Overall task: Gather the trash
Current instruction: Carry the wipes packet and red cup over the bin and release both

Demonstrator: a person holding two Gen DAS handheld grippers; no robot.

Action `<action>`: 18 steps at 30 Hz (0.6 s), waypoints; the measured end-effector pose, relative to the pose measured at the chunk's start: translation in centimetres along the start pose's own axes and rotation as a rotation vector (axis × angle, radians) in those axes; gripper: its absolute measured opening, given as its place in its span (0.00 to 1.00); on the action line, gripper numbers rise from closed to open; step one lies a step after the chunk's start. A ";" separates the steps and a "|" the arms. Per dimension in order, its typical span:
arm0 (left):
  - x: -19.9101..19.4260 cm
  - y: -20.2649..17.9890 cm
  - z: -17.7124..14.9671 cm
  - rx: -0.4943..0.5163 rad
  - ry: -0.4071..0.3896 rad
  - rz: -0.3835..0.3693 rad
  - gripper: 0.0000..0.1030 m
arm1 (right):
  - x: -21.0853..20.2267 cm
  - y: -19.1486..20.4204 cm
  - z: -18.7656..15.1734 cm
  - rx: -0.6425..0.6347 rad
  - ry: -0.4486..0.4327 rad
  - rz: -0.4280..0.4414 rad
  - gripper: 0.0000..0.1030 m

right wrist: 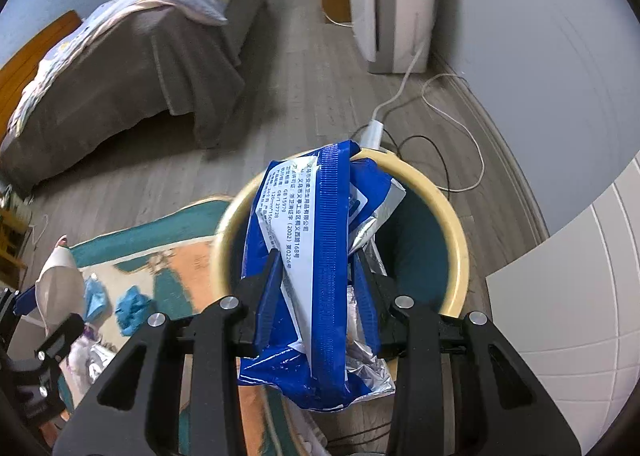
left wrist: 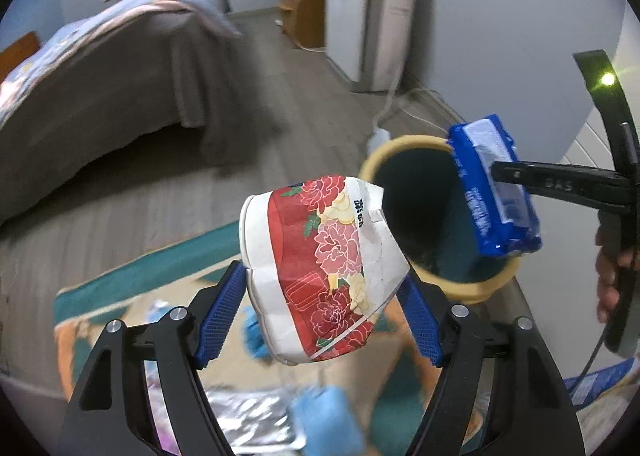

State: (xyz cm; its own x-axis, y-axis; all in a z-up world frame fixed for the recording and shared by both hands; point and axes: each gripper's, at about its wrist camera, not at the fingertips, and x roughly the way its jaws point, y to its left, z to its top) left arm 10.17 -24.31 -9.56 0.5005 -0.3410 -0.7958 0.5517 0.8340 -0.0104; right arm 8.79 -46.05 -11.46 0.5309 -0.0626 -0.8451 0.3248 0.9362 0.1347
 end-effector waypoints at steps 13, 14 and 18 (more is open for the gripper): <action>8.2 -5.2 3.9 0.119 0.076 -0.085 0.74 | 1.9 -2.7 0.3 0.070 0.023 -0.001 0.35; 8.6 -5.4 4.2 0.128 0.079 -0.087 0.74 | 1.9 -2.8 0.2 0.068 0.020 -0.003 0.35; 9.3 -5.8 4.7 0.150 0.078 -0.086 0.80 | 1.8 -3.1 -0.2 0.080 0.019 -0.009 0.38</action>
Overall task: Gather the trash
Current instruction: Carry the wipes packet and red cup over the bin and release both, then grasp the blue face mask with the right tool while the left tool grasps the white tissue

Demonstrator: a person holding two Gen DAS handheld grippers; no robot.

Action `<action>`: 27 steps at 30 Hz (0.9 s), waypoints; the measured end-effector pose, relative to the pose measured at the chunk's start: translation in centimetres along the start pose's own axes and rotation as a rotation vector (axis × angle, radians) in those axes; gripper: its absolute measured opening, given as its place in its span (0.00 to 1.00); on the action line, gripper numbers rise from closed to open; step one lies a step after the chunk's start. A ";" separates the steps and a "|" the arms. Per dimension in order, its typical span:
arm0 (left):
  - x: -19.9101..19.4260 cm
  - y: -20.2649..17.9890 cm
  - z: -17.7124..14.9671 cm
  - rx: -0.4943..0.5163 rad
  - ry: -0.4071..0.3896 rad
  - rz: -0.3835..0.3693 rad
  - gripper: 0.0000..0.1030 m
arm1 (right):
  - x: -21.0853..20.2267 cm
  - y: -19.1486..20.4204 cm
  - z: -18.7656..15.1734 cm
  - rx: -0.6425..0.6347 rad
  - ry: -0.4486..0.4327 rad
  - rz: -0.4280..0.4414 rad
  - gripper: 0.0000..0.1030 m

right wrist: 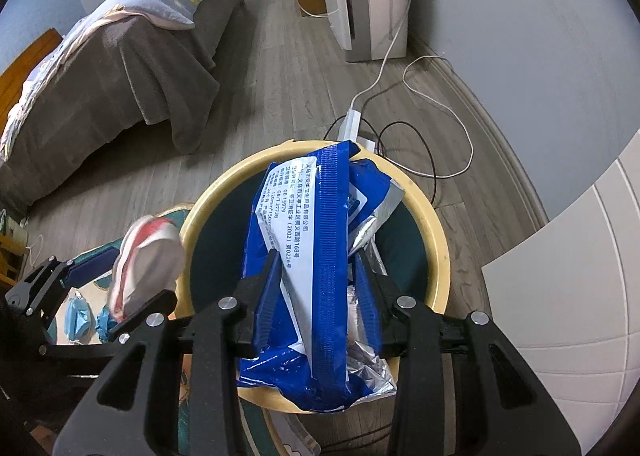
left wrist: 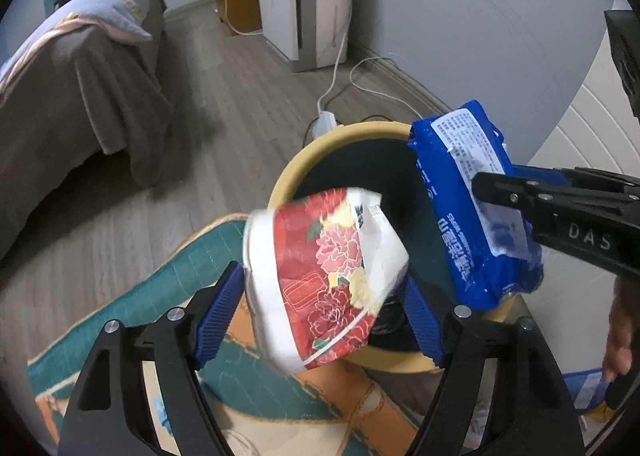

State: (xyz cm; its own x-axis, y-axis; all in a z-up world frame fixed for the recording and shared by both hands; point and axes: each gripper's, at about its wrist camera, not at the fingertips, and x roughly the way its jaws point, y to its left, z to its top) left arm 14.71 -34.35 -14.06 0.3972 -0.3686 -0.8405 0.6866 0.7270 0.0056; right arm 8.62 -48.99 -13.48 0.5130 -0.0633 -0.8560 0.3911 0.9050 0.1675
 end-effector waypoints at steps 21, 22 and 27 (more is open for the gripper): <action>-12.3 7.9 -8.2 -0.177 -0.085 0.187 0.93 | -1.8 1.4 -0.3 -0.040 -0.015 0.014 0.94; -13.1 8.3 -8.7 -0.186 -0.090 0.201 0.94 | -2.1 1.7 -0.6 -0.047 -0.014 0.015 0.94; -17.3 10.6 -11.9 -0.221 -0.094 0.291 0.94 | -4.0 3.7 -1.3 -0.050 -0.019 0.017 0.94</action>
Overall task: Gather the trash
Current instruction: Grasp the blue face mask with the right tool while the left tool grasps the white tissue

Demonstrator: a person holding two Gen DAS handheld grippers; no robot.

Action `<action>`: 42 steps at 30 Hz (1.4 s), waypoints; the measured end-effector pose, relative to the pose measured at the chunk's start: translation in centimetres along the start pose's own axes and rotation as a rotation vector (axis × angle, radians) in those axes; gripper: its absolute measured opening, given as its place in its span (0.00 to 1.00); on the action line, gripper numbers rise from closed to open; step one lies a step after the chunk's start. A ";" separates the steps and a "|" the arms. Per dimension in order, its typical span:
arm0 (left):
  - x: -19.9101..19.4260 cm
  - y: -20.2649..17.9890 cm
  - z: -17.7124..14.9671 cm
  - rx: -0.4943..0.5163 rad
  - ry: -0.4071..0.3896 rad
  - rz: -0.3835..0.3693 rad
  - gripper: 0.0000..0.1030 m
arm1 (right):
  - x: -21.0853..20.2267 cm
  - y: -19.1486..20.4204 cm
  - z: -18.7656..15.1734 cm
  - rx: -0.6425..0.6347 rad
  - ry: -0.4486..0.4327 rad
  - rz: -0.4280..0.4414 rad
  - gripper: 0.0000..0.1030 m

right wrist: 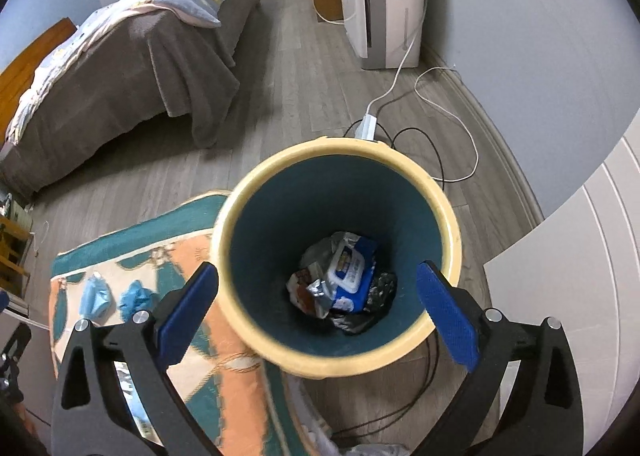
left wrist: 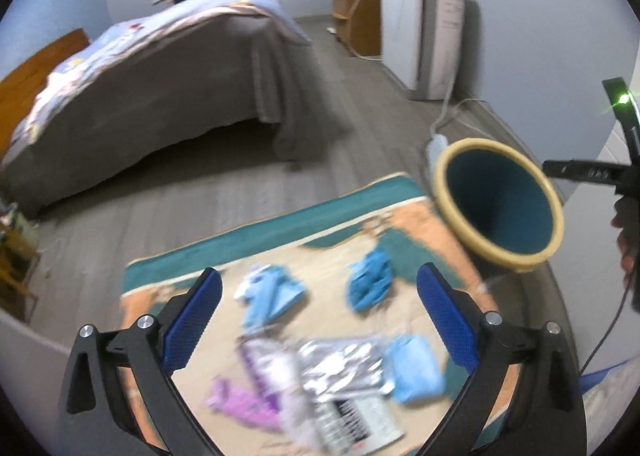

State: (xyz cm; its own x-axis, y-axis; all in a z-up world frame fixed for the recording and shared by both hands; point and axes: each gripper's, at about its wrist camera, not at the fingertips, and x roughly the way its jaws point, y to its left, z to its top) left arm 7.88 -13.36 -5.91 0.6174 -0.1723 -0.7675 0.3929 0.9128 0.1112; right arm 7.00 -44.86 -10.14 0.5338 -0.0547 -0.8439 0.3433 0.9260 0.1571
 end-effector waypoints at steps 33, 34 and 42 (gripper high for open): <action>4.2 6.1 -11.0 -0.133 0.248 -0.006 0.92 | 4.2 16.5 -11.7 -0.296 0.290 0.049 0.94; 4.3 6.0 -10.9 -0.133 0.247 -0.016 0.92 | 4.4 16.7 -11.9 -0.297 0.303 0.057 0.94; 6.1 3.3 -11.6 -0.018 0.323 -0.071 0.59 | 6.5 17.7 -14.6 -0.346 0.476 0.146 0.60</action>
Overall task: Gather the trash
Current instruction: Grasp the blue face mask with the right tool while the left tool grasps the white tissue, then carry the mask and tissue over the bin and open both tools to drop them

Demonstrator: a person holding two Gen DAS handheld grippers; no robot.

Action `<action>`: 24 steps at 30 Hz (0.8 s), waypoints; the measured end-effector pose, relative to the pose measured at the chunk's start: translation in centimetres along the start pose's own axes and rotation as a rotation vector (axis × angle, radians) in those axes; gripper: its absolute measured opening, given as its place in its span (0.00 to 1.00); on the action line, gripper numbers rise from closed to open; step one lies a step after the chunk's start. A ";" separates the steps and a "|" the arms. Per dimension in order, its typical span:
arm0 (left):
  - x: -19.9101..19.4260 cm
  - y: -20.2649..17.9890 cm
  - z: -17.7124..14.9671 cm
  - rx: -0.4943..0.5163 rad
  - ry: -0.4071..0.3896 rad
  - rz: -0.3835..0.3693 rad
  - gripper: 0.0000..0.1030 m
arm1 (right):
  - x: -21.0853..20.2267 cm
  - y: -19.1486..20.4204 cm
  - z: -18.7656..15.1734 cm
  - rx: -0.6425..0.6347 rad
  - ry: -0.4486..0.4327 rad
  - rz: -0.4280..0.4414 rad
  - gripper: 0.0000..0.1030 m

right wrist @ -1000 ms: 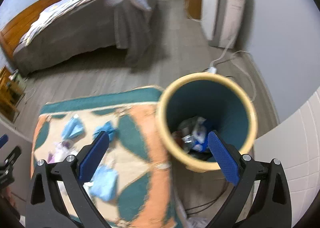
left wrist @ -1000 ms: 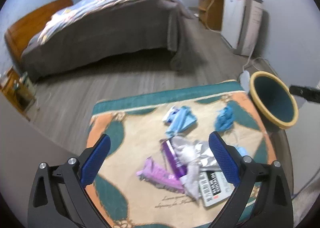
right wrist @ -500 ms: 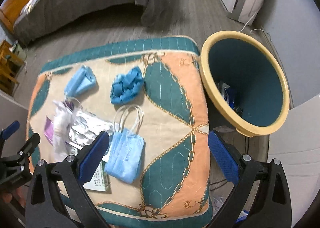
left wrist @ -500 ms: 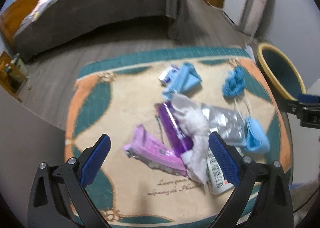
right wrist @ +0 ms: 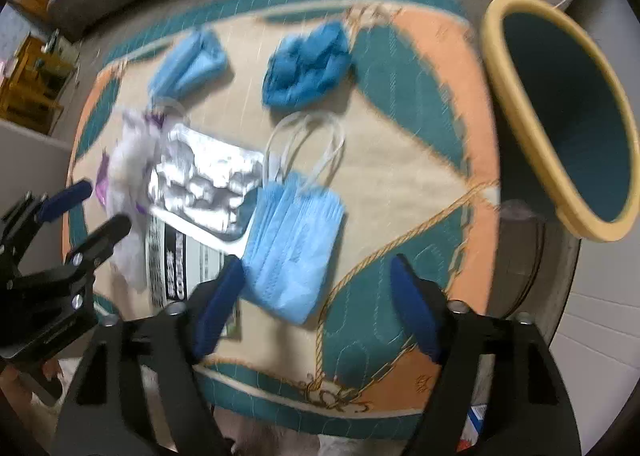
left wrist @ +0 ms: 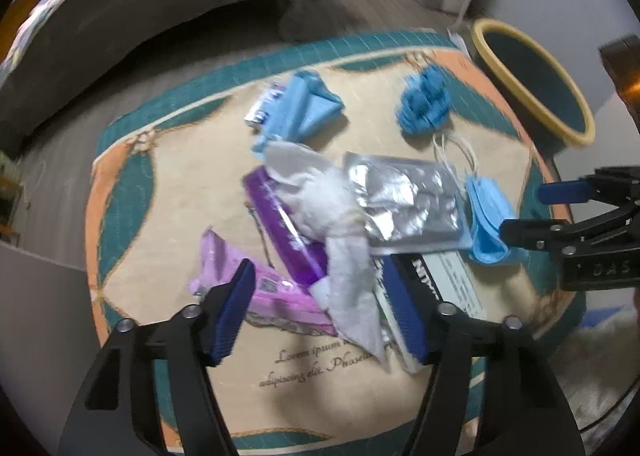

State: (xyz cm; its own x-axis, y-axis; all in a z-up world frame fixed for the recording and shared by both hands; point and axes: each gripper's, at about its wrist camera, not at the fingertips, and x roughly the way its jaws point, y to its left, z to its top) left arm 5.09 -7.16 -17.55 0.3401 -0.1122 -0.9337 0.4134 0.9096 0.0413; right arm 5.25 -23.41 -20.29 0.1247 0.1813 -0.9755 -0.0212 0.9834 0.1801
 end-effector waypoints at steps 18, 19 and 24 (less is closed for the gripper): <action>-3.5 0.1 0.7 -0.004 -0.116 -0.055 0.08 | -3.5 0.0 0.8 -0.021 -0.128 0.037 0.01; -3.9 0.1 0.9 -0.003 -0.133 -0.056 0.08 | -3.9 -0.2 0.8 -0.018 -0.143 0.040 0.01; -6.0 0.0 1.5 0.006 -0.210 -0.046 0.08 | -4.9 -0.7 1.0 -0.022 -0.174 0.043 0.01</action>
State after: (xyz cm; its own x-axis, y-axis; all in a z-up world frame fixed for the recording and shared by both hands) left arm 4.30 -7.03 -11.43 0.4886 -0.2350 -0.8403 0.4370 0.8995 0.0026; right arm 5.61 -24.95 -15.48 0.2929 0.2220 -0.9300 -0.0517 0.9749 0.2165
